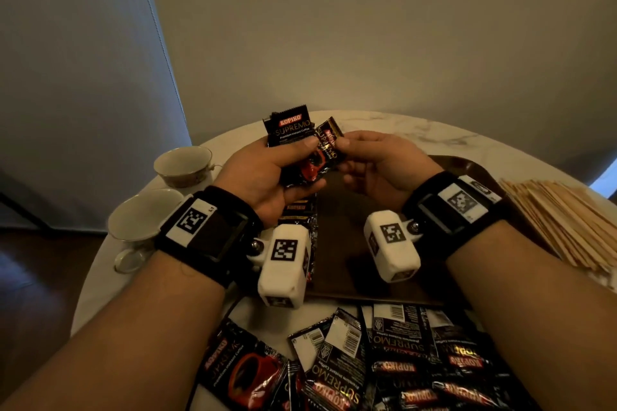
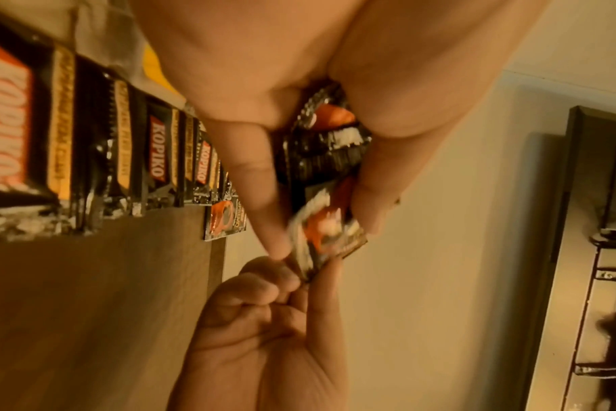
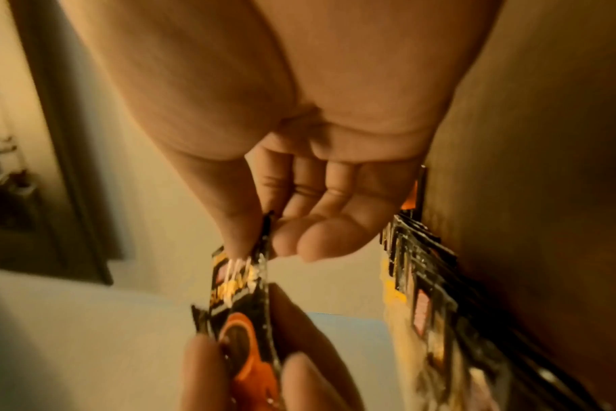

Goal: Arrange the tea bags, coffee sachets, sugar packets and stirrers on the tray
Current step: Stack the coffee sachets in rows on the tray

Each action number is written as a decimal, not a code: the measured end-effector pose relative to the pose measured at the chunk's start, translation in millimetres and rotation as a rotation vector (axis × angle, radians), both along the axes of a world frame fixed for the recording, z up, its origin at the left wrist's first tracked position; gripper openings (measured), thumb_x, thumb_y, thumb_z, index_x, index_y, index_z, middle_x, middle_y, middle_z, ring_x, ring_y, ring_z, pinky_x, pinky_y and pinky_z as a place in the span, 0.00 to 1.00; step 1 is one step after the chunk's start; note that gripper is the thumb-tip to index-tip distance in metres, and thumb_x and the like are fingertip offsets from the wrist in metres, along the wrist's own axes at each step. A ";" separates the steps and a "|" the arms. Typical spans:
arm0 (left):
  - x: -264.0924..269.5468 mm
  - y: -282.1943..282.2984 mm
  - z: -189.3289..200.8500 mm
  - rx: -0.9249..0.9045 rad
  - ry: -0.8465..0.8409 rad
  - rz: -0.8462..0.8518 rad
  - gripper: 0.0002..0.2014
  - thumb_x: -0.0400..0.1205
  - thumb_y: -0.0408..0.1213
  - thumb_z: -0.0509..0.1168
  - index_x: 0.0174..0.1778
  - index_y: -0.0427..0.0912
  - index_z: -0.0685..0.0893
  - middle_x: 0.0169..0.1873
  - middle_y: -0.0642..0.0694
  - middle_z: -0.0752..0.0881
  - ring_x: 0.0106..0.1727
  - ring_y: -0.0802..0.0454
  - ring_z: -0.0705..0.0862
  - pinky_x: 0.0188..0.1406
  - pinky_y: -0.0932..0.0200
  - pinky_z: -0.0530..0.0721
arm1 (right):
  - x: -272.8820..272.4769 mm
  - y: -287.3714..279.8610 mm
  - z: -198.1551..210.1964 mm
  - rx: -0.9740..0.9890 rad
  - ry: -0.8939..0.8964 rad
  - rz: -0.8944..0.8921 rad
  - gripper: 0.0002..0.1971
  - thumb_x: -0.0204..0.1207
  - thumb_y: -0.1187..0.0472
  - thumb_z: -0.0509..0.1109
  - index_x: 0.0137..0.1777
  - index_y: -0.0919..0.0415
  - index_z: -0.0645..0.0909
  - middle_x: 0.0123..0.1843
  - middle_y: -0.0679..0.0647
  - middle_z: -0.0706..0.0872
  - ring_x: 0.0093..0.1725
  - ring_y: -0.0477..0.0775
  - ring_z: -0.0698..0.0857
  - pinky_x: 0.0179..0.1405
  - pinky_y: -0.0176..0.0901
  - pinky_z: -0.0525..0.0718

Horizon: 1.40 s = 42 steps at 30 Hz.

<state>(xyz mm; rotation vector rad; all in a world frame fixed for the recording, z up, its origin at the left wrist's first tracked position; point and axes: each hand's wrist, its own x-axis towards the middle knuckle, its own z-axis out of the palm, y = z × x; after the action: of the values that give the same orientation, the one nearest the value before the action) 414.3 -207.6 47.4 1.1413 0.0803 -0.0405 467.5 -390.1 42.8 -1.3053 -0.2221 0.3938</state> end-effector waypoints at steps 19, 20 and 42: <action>1.4 3.1 1.5 0.092 -0.055 0.098 0.11 0.80 0.29 0.75 0.57 0.40 0.88 0.45 0.45 0.94 0.42 0.51 0.94 0.33 0.60 0.90 | -11.4 8.4 -3.2 -0.044 -0.115 0.038 0.14 0.77 0.70 0.75 0.61 0.71 0.83 0.45 0.55 0.91 0.39 0.49 0.89 0.40 0.41 0.90; 1.8 3.7 2.2 0.073 -0.037 0.091 0.12 0.80 0.31 0.75 0.59 0.39 0.88 0.46 0.44 0.94 0.43 0.50 0.94 0.32 0.60 0.89 | -10.4 8.1 -3.3 -0.042 -0.113 0.022 0.09 0.77 0.70 0.75 0.56 0.69 0.84 0.43 0.54 0.90 0.38 0.48 0.89 0.40 0.41 0.90; 7.4 12.5 3.1 0.005 0.127 0.279 0.05 0.83 0.36 0.73 0.47 0.37 0.88 0.32 0.43 0.92 0.35 0.50 0.92 0.28 0.60 0.88 | 52.7 -9.8 -19.4 -0.227 0.152 -0.489 0.03 0.80 0.71 0.71 0.45 0.66 0.83 0.37 0.58 0.87 0.32 0.50 0.84 0.31 0.40 0.84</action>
<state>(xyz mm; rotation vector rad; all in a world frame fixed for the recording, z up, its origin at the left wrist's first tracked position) 421.8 -195.0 50.5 1.1232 0.3517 0.1361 520.2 -399.9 23.4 -1.4914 0.2760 0.0995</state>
